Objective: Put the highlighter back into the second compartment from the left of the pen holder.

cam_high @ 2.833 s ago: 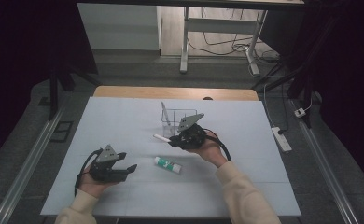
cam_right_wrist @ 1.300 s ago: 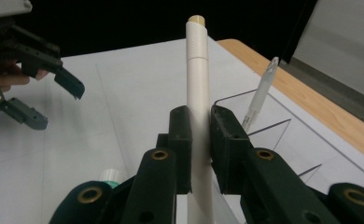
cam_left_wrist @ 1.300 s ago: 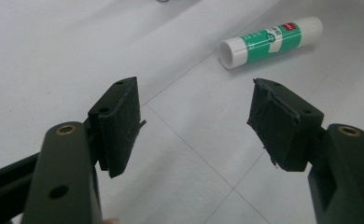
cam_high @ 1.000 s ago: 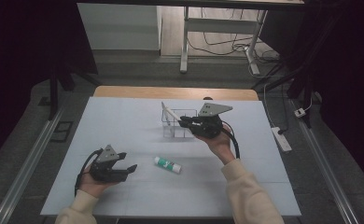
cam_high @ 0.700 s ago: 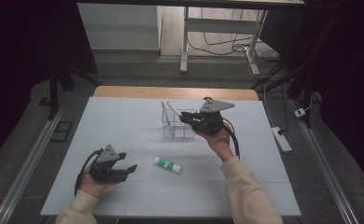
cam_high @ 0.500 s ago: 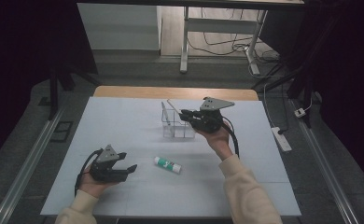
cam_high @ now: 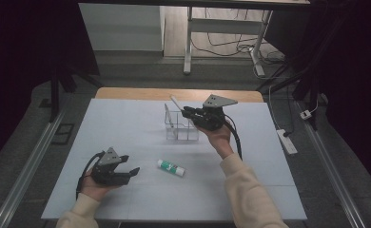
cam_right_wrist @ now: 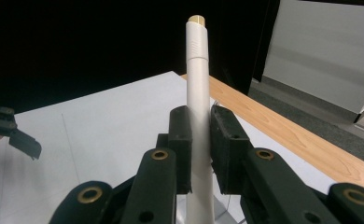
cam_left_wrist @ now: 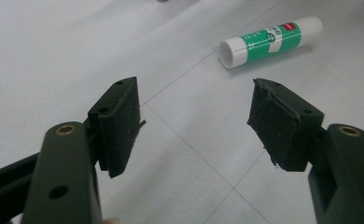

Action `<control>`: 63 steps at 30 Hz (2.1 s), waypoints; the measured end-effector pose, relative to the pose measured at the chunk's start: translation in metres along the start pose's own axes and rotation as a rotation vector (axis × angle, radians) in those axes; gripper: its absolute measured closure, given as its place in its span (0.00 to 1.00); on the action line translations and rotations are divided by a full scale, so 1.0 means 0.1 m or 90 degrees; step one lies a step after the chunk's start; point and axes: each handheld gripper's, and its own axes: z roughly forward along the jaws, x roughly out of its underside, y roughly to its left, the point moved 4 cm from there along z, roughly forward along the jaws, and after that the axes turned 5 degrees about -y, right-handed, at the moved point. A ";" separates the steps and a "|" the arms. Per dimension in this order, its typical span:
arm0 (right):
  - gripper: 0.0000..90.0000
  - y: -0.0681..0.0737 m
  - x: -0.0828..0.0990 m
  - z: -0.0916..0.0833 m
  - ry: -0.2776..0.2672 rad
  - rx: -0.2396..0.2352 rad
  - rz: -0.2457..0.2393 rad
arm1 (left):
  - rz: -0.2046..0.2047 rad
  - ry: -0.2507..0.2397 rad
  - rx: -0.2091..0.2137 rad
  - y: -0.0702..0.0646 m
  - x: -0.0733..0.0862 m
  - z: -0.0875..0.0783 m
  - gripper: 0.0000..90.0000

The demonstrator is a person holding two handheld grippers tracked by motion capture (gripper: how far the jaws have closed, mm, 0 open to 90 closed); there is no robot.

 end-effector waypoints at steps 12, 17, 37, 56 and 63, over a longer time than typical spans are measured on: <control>0.87 -0.03 -0.06 0.10 -0.002 0.010 -0.004 | 0.000 0.000 0.001 0.00 0.00 0.00 0.37; 0.87 -0.03 -0.07 0.12 -0.005 0.010 -0.002 | 0.001 0.000 0.001 0.00 0.00 0.00 0.37; 0.87 -0.13 0.06 0.40 -0.020 0.026 0.024 | -0.001 -0.001 0.001 0.02 0.01 -0.01 0.37; 0.87 -0.24 0.17 0.57 -0.049 0.046 0.038 | -0.001 0.001 0.001 0.03 0.02 -0.01 0.37; 0.87 -0.26 0.21 0.61 -0.058 0.051 0.043 | -0.001 0.002 -0.001 0.03 0.02 -0.01 0.37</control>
